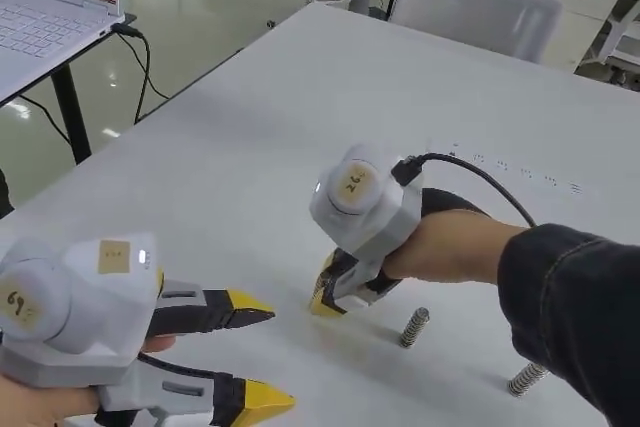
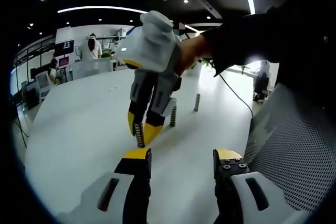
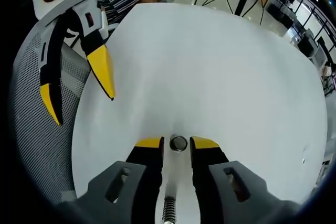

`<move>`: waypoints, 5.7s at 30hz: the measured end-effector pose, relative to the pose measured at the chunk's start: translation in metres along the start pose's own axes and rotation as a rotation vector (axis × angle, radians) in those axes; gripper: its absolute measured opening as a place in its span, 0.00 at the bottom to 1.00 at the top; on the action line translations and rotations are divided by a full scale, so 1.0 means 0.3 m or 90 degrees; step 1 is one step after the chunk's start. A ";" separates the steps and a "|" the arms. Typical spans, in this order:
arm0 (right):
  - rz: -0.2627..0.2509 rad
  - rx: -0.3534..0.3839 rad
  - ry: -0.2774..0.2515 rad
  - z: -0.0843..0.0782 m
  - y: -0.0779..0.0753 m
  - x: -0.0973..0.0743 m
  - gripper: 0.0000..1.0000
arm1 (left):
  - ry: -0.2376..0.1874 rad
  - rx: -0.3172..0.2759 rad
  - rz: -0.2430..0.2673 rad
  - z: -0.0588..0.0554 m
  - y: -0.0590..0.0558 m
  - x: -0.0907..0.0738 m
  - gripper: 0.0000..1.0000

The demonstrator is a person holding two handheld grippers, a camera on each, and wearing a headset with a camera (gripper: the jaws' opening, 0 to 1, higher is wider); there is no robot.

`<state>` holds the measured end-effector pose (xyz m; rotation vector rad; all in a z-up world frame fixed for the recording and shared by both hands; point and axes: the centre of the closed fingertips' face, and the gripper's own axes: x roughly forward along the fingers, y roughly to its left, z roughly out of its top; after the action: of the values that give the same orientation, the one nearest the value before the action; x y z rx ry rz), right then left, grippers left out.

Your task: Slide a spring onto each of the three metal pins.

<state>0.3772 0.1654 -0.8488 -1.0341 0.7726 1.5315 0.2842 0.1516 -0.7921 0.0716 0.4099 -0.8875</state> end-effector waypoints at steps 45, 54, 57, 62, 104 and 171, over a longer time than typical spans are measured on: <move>-0.105 0.141 -0.164 -0.153 -0.001 -0.194 0.90 | 0.017 0.009 -0.023 0.005 0.001 0.051 0.46; -0.152 0.171 -0.218 -0.165 -0.005 -0.269 0.95 | 0.015 0.005 -0.023 0.007 -0.007 0.056 0.46; -0.168 0.178 -0.229 -0.182 0.000 -0.290 0.97 | 0.015 0.005 -0.021 0.006 -0.007 0.056 0.46; -0.195 0.200 -0.257 -0.199 0.004 -0.334 0.99 | 0.013 0.007 -0.018 0.008 -0.011 0.053 0.46; -0.368 0.352 -0.376 -0.462 0.137 -0.504 1.00 | -0.003 0.005 0.002 0.022 -0.003 0.027 0.48; -0.333 0.414 -0.385 -0.550 0.237 -0.410 1.00 | -0.011 -0.037 0.100 -0.014 0.108 0.031 0.87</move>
<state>0.3474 -0.0464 -0.8082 -0.2223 0.4572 0.9454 0.3128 0.1662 -0.8029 0.0418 0.4078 -0.7200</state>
